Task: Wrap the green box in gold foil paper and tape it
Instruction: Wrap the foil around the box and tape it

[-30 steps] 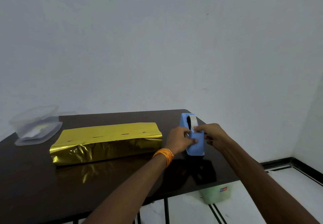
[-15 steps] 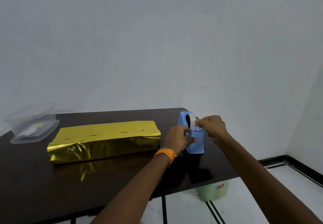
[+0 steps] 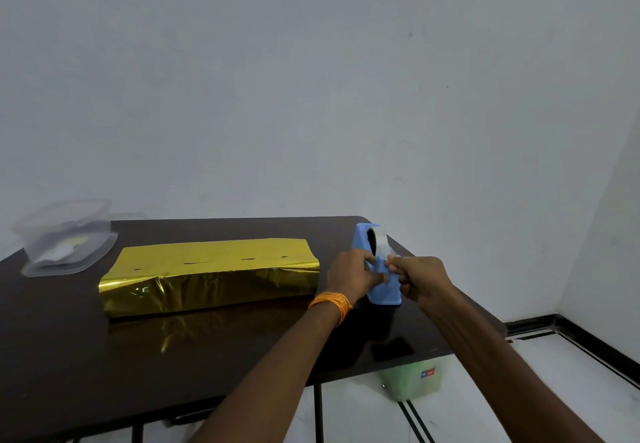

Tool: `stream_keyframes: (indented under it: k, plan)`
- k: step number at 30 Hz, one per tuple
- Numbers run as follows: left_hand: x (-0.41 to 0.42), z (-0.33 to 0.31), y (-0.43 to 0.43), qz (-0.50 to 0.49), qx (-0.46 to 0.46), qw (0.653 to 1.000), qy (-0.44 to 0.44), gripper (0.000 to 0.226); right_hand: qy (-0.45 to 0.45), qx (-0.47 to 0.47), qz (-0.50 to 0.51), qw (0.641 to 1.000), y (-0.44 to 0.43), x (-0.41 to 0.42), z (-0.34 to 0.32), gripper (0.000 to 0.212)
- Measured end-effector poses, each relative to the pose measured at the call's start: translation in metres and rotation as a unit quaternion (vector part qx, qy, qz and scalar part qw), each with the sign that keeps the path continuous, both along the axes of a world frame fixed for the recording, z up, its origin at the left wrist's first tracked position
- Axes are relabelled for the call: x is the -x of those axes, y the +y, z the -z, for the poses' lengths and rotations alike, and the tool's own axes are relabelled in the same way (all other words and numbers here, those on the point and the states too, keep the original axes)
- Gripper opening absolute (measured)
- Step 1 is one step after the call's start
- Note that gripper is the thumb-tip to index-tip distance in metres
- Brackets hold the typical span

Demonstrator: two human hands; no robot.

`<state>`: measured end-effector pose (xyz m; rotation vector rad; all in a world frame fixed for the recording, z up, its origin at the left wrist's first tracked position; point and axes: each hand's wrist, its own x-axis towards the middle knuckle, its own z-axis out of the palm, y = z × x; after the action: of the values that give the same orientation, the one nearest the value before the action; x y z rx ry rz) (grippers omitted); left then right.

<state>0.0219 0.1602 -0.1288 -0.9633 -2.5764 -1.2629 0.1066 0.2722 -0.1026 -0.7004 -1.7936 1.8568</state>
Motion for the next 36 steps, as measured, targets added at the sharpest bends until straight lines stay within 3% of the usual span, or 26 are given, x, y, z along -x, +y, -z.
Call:
stream_keyframes:
  k: [3, 6, 10, 14, 17, 21, 26, 31, 36]
  plan:
    - [0.001, 0.001, 0.001, -0.002, -0.005, 1.000, 0.007, 0.052, 0.004, -0.022, -0.006, 1.000, 0.001, -0.003, 0.010, 0.014]
    - [0.002, 0.001, 0.001, -0.004, -0.002, 1.000, 0.008, 0.053, 0.002, -0.101, -0.001, 0.995, 0.004, -0.006, 0.016, 0.017]
    - [0.001, 0.000, 0.002, -0.005, 0.010, 1.000, 0.013, 0.052, -0.069, -0.320, 0.016, 0.945, 0.010, -0.014, 0.022, 0.021]
    - [0.000, -0.004, -0.001, 0.013, 0.046, 0.999, 0.010, 0.053, -0.096, -0.392, -0.007, 0.915, 0.012, -0.033, 0.034, 0.025]
    - [-0.002, -0.006, -0.017, 0.002, 0.056, 0.998, 0.030, 0.062, -0.079, -0.406, -0.021, 0.910, 0.007, -0.040, 0.022, 0.004]
    - [-0.001, -0.026, -0.075, -0.057, -0.039, 0.995, 0.067, 0.038, -0.029, -0.401, -0.111, 0.909, -0.026, -0.038, -0.005, 0.043]
    - [0.013, -0.058, -0.181, -0.137, -0.136, 0.979, 0.060, 0.007, 0.045, -0.383, -0.205, 0.900, -0.088, -0.017, -0.031, 0.042]
    - [0.037, -0.060, -0.281, -0.239, -0.130, 0.962, 0.011, 0.010, 0.080, -0.313, -0.357, 0.876, -0.159, 0.017, -0.047, 0.037]
    - [0.059, -0.022, -0.324, -0.295, -0.162, 0.936, -0.103, 0.032, 0.090, -0.332, -0.429, 0.835, -0.212, 0.053, -0.052, 0.038]
